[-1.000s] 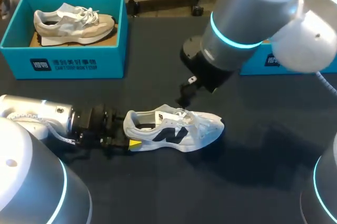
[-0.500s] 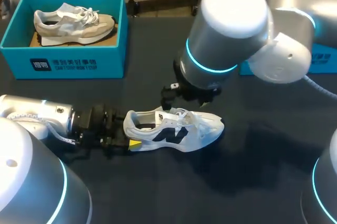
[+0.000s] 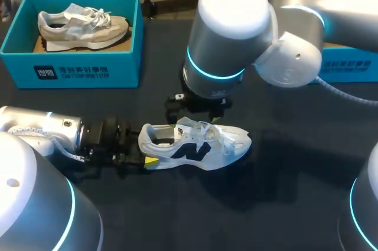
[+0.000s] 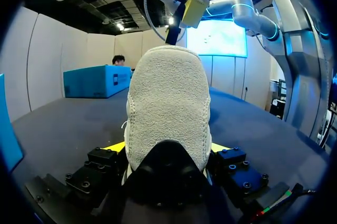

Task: Take the shoe out of the shoebox, open the shoe tongue, remove and reinsert the insole, then place the shoe into the shoebox

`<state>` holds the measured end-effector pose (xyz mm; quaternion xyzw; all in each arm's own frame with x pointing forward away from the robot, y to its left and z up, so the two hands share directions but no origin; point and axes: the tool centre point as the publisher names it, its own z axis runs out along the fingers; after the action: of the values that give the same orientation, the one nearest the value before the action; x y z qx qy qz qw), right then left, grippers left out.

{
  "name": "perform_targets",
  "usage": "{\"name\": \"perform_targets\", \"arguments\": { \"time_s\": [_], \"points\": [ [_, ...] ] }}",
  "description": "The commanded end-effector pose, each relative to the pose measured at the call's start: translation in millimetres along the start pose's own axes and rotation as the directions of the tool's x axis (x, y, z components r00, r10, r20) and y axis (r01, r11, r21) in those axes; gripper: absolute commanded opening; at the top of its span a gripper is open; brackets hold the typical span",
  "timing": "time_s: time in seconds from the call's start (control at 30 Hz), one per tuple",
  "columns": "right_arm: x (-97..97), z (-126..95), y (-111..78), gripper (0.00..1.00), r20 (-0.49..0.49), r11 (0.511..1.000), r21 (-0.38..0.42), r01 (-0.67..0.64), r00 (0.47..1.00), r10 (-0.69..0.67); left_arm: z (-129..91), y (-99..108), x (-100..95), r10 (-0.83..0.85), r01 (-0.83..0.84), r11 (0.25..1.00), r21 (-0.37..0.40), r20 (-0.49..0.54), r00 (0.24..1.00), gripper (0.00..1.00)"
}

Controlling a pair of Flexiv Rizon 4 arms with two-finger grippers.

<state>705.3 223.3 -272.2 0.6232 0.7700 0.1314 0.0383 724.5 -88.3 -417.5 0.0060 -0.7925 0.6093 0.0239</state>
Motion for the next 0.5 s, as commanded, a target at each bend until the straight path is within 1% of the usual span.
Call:
{"name": "perform_targets", "arguments": {
  "time_s": [0.03, 0.1, 0.17, 0.2, 0.33, 0.5],
  "points": [
    [2.4, 3, 0.8, 1.00, 0.023, 0.998, -0.005, -0.058, 0.998, 0.058, 1, 2, 0.1, 0.000, 0.000, 1.000, 0.000, 0.004, 1.000, 0.00],
    [4.6, 6, 2.0, 1.00, 0.077, 0.994, 0.009, -0.111, 0.991, 0.110, 1, 2, 0.1, 0.000, 0.000, 1.000, 0.000, 0.004, 1.000, 0.00],
    [7.8, 11, 2.3, 1.00, 0.117, 0.984, -0.001, -0.178, 0.977, 0.177, 1, 2, 0.1, 0.000, 0.000, 1.000, 0.000, 0.004, 1.000, 0.00],
    [8.2, 13, 1.9, 1.00, 0.167, 0.976, -0.006, -0.219, 0.962, 0.217, 1, 2, 0.1, 0.000, 0.000, 1.000, 0.000, 0.004, 1.000, 0.00],
    [13.0, 23, 2.9, 1.00, 0.172, 0.964, -0.014, -0.266, 0.949, 0.264, 1, 2, 0.1, 0.000, 0.000, 1.000, 0.000, 0.004, 1.000, 0.00],
    [16.1, 34, 4.0, 1.00, 0.217, 0.957, -0.008, -0.291, 0.934, 0.286, 1, 2, 0.1, 0.000, 0.000, 1.000, 0.000, 0.004, 1.000, 0.00]
  ]
}}
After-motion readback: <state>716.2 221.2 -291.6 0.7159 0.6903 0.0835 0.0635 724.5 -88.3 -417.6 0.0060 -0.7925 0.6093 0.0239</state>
